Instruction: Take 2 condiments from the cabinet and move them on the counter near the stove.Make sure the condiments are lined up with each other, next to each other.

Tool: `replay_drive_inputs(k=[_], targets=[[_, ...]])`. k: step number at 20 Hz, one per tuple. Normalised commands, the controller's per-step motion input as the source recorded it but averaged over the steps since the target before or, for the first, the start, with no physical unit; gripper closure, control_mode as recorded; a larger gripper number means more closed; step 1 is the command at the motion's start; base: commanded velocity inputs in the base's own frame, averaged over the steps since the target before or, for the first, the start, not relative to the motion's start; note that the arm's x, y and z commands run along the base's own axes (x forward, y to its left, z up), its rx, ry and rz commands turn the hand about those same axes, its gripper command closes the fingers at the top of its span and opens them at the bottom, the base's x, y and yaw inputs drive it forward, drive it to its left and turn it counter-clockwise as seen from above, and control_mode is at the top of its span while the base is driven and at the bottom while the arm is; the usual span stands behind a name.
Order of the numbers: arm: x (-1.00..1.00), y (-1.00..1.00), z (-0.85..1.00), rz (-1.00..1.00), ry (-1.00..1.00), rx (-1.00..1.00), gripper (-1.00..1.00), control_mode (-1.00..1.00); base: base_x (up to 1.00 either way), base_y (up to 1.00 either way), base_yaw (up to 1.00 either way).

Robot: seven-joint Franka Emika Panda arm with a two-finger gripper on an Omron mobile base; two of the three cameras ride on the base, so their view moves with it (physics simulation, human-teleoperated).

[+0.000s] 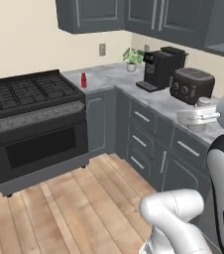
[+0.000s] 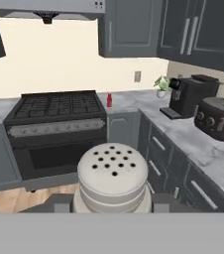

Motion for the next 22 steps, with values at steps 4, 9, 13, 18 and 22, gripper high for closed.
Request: replay_drive_inputs(k=[4, 9, 13, 18, 22], targets=[[0.0, 0.0, 0.0, 0.0, 0.0, 0.0, 1.0, 1.0, 1.0, 0.0, 0.26], [0.0, 0.0, 0.0, 0.0, 0.0, 0.0, 1.0, 1.0, 1.0, 0.0, 0.3], [0.0, 0.0, 0.0, 0.0, 0.0, 0.0, 1.0, 1.0, 0.97, 0.0, 0.29], [0.0, 0.0, 0.0, 0.0, 0.0, 0.0, 1.0, 1.0, 0.61, -0.23, 0.18], [0.0, 0.0, 0.0, 0.0, 0.0, 0.0, 1.0, 1.0, 0.31, -0.33, 0.08]])
